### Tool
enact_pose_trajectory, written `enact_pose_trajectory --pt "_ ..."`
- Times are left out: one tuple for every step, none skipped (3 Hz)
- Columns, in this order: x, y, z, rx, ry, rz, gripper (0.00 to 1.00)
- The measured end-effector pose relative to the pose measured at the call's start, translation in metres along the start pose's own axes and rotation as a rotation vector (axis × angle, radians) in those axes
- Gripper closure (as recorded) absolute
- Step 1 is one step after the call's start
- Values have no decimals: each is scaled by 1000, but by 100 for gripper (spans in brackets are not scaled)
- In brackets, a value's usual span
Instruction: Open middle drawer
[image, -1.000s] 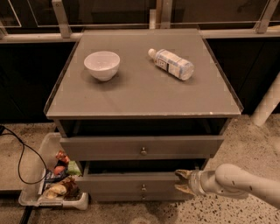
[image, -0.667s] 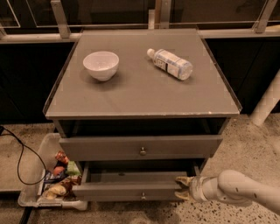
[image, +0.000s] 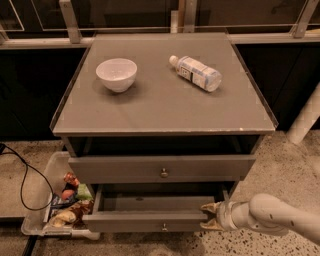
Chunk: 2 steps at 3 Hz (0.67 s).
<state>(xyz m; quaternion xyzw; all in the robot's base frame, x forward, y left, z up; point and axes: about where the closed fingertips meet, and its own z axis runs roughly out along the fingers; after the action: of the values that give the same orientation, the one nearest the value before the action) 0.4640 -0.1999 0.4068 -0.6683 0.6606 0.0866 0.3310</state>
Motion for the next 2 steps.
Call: enact_pose_trajectory --pt "0 0 0 0 0 0 58" --pt "0 0 0 0 0 0 34"
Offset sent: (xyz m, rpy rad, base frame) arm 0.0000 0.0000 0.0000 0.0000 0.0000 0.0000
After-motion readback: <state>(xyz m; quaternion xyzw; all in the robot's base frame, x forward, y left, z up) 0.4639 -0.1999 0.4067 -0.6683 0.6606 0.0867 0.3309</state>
